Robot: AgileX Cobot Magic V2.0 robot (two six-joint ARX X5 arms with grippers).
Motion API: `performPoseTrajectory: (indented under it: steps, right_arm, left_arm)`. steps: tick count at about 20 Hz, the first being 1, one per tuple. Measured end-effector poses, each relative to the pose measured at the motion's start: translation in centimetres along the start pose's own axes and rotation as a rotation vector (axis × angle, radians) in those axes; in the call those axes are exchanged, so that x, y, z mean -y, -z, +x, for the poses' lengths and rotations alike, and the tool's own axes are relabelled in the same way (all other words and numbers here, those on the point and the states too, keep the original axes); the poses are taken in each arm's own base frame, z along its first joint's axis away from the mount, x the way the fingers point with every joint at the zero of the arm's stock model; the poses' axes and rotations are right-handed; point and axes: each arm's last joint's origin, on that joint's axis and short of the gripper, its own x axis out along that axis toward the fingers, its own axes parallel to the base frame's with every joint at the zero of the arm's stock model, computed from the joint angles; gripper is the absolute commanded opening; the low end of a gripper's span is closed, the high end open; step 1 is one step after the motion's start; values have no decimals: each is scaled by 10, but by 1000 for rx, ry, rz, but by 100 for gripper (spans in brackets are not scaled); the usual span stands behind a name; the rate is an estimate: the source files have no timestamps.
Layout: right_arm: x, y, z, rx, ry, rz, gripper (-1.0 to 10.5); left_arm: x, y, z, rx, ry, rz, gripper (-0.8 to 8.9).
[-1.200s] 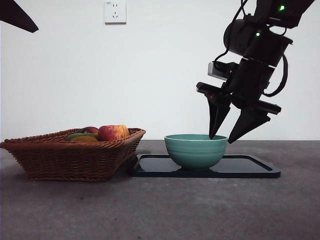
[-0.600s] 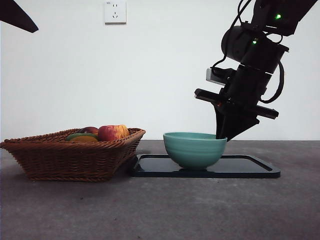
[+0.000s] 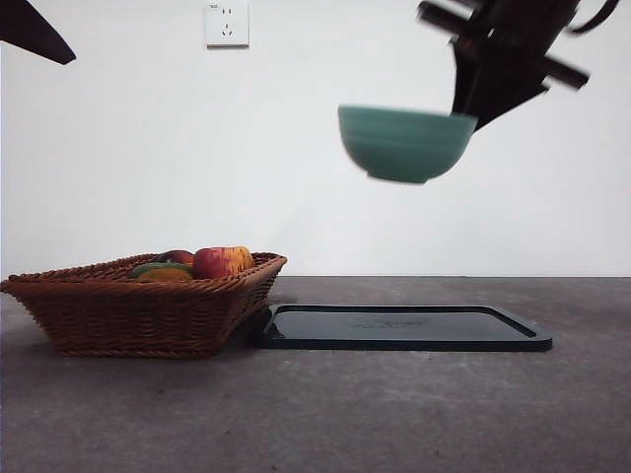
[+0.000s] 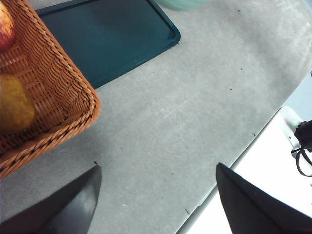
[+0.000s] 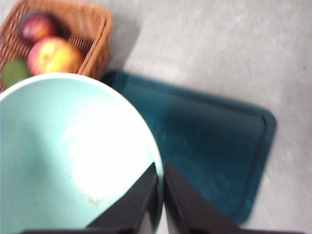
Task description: Pick up the wifruite, put it on the bowl, pick up the plate, put it on desk
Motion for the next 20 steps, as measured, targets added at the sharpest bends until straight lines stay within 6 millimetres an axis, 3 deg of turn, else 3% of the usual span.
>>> performPoseTrajectory:
  steps: [3,6,12,20]
  right_arm:
    - [-7,9,-24,-19,-5,-32,6]
    - [-9,27,-29,-38,-12,-44,6]
    - [-17,87,-4,-130,-59,-99,6]
    - [-31,132,33,-152,-79,-139,6]
  left_arm:
    - [0,0,0,0,0,0,375]
    - [0,0,0,-1,0,-1,375]
    - [0,1,0,-7,0,-4,375]
    - [0,1,0,-7,0,-4,375]
